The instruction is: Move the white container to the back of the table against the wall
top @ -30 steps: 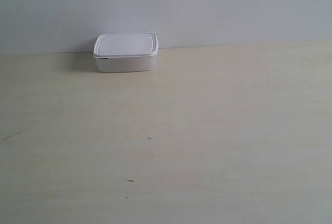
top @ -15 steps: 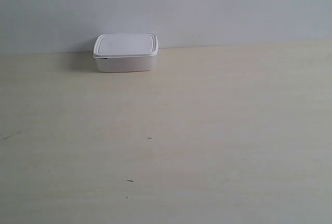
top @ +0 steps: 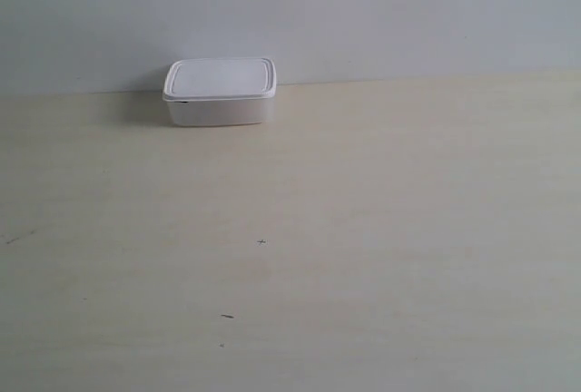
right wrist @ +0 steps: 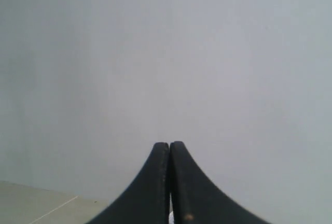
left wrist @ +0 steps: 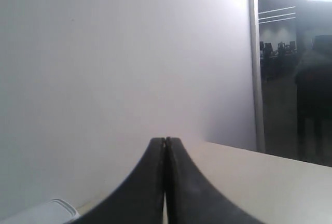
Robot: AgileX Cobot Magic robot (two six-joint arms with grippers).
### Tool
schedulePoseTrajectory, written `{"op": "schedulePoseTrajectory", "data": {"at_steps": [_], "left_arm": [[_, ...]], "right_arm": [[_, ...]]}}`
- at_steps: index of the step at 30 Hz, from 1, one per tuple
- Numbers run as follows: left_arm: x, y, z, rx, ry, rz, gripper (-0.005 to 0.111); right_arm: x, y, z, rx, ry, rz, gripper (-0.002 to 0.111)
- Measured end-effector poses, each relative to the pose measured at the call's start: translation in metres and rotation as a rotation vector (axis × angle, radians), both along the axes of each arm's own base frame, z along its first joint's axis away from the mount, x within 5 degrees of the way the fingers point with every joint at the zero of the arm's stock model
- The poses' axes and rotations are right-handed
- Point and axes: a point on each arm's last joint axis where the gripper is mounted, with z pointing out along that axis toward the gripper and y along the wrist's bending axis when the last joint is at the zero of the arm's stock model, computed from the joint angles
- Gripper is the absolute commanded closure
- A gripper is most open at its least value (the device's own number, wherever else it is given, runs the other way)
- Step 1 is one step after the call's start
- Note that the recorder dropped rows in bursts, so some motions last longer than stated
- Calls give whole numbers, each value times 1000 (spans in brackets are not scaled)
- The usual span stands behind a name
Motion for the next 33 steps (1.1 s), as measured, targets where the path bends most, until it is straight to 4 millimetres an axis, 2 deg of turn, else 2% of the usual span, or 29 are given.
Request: {"op": "schedulePoseTrajectory", "data": {"at_steps": [4, 6, 10, 14, 22, 27, 30, 33], "left_arm": [[0, 15, -22, 2, 2, 168, 107], [4, 26, -36, 15, 27, 335, 107], [6, 38, -39, 16, 34, 501, 107], [6, 38, -39, 16, 35, 508, 107], [6, 38, -40, 17, 37, 508, 107], [7, 37, -46, 48, 103, 496, 107], [7, 37, -48, 60, 126, 492, 107], [5, 37, -48, 58, 122, 491, 107]], "right_arm": [[-7, -16, 6, -13, -90, -120, 108], [-5, -24, 6, -21, -99, -235, 108], [-13, -42, 10, -22, -156, -442, 108], [-30, -52, 14, 2, -222, -559, 108], [-29, -49, 11, -21, -193, -533, 108], [-21, -41, 0, -164, -115, -474, 108], [-15, -39, -12, -208, -77, -469, 108], [-9, -37, -33, -268, -28, -466, 108]]}}
